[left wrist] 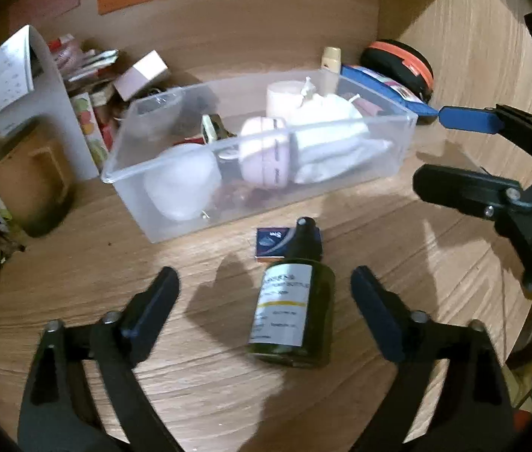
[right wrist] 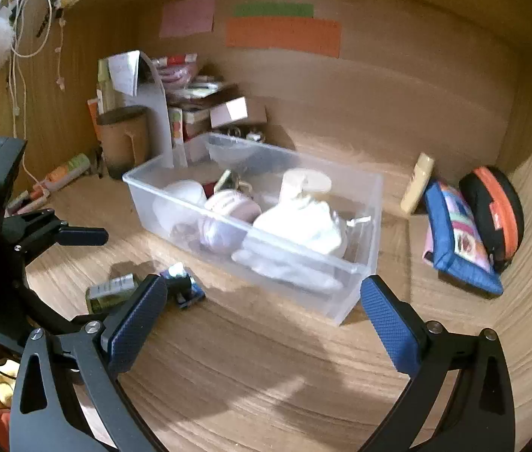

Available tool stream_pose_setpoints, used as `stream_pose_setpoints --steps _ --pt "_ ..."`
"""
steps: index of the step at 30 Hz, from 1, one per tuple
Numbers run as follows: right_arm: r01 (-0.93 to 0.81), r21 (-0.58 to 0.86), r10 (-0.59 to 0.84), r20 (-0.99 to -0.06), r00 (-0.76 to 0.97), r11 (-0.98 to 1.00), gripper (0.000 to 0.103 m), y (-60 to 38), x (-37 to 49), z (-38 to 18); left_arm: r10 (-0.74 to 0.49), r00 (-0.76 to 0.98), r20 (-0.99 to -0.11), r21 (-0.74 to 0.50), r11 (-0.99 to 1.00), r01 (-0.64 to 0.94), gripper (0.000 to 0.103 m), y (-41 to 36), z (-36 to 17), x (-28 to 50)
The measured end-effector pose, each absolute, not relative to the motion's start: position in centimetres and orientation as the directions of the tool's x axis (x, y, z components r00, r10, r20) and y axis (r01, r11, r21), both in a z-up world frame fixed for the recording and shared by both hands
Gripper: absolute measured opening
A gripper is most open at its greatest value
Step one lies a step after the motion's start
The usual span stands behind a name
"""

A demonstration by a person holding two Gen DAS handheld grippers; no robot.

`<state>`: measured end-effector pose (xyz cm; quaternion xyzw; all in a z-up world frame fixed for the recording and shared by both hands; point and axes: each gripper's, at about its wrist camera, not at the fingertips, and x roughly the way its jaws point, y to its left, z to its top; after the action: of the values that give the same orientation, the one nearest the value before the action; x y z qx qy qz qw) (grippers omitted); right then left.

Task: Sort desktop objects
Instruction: 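Grasp the green glass bottle with the left gripper while the right grasps the blue card pack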

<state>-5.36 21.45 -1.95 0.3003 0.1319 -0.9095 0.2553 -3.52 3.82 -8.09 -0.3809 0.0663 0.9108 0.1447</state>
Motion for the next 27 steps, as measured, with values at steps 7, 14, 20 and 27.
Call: stream_pose_setpoints --steps 7,14,20,27 --pt "0.594 -0.057 -0.418 -0.656 -0.628 -0.803 0.103 21.1 -5.3 -3.7 0.235 -0.622 -0.747 -0.044 -0.951 -0.306 0.059 3.6 -9.1 -4.2" --pt "0.68 -0.021 -0.474 -0.702 -0.531 -0.732 0.097 19.3 -5.5 -5.2 0.261 -0.601 -0.756 -0.099 -0.952 -0.29 0.04 2.6 -9.4 -4.5" --pt "0.743 -0.052 -0.468 -0.747 -0.473 -0.667 0.074 16.3 -5.9 -6.6 0.244 -0.619 -0.746 -0.106 -0.962 -0.252 0.04 1.3 -9.4 -4.3" --pt "0.774 -0.075 -0.43 -0.796 -0.426 -0.628 0.052 13.7 -7.5 -8.1 0.229 -0.644 -0.73 -0.124 -0.971 -0.205 0.04 -0.9 -8.9 -3.6"
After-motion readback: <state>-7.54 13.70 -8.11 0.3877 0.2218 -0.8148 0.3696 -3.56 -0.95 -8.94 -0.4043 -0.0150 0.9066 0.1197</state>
